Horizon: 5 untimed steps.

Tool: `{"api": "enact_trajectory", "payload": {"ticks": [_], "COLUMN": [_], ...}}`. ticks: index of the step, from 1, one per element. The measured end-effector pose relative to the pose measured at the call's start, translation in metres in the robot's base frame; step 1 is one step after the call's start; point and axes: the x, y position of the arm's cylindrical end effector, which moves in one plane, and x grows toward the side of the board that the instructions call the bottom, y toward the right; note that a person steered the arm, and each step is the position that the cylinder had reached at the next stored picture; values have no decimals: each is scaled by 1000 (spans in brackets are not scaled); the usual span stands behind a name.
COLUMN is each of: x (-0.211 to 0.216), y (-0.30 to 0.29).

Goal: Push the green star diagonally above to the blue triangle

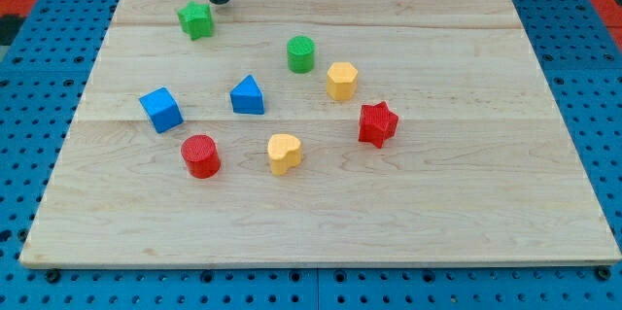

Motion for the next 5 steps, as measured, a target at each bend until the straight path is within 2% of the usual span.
{"api": "enact_trajectory", "payload": {"ticks": [1, 2, 3, 5], "x": [20, -4, -10, 70], "y": [-24, -26, -68, -33]}}
